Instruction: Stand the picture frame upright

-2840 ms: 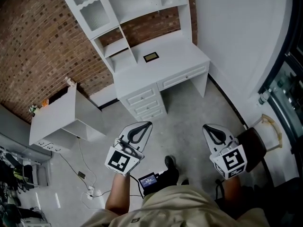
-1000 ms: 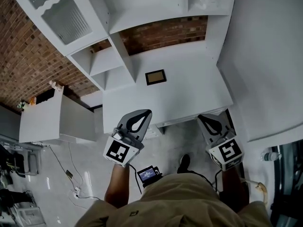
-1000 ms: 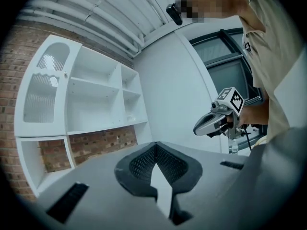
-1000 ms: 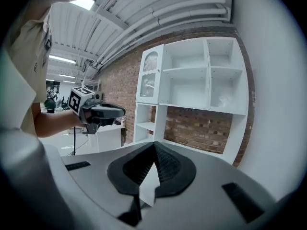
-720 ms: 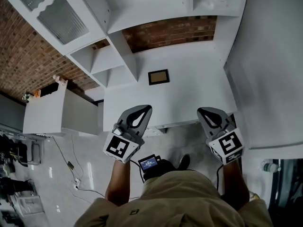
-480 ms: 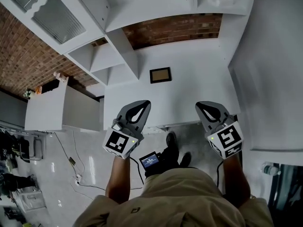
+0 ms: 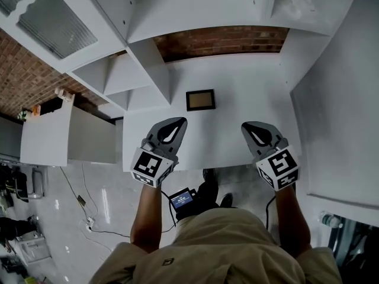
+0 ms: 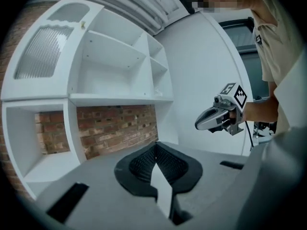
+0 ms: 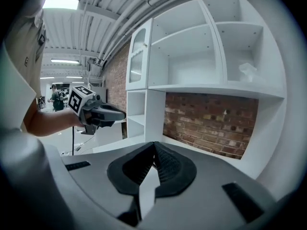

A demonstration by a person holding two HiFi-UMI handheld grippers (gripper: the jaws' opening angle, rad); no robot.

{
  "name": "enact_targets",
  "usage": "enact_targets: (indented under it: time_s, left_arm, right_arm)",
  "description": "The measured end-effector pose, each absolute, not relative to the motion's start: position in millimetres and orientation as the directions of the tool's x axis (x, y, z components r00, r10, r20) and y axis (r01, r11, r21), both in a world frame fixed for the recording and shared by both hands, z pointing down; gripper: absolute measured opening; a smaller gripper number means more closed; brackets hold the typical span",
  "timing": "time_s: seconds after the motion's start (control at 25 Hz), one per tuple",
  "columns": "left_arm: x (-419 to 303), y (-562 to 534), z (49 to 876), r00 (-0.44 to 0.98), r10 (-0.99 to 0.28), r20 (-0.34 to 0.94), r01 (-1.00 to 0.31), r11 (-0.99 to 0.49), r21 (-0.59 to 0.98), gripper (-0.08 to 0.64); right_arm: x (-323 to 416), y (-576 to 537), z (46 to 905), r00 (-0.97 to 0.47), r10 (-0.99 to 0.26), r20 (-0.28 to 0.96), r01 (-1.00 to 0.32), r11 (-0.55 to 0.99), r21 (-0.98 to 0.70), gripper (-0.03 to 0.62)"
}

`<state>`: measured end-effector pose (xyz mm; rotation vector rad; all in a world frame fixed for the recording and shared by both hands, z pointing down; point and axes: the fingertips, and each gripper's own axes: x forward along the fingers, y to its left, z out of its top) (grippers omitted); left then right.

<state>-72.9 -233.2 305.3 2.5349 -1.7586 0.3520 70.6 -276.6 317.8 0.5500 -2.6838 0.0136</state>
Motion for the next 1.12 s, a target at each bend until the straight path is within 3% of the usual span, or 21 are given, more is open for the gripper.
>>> enact_targets:
  time_s: [0.44,0.56,0.8,1.12]
  left_arm:
    - [-179,-365,482,0.333,-0.850,0.409,-0.943,-0.308,0.127,0.007]
    - [-191,-388,542,0.338,-0.809,0.481,-0.941,-0.290,0.172,0.008]
    - [-214,-421,632,0.327,-0.734,0.595,-0.944,-0.234,0.231,0.042]
    - [-230,-443,691,0.329,-0.661,0.675,-0.943,-0.196,0.268,0.084]
  right_arm:
    - [-40,-419,466,-0.774,-0.308,0.554,-0.417,0.905,-0.080,0.009]
    - [-59,-444,519,-0.742,-0.281,0.608,-0.440,0.889,-0.126,0.055]
    - [-91,-483,608,-0.684,-0.218,0.696,-0.486,0.848,-0.212,0.082]
    - [-114,-506,684,-0.627,-0.129,0.769,-0.533,0.790,-0.302,0.130]
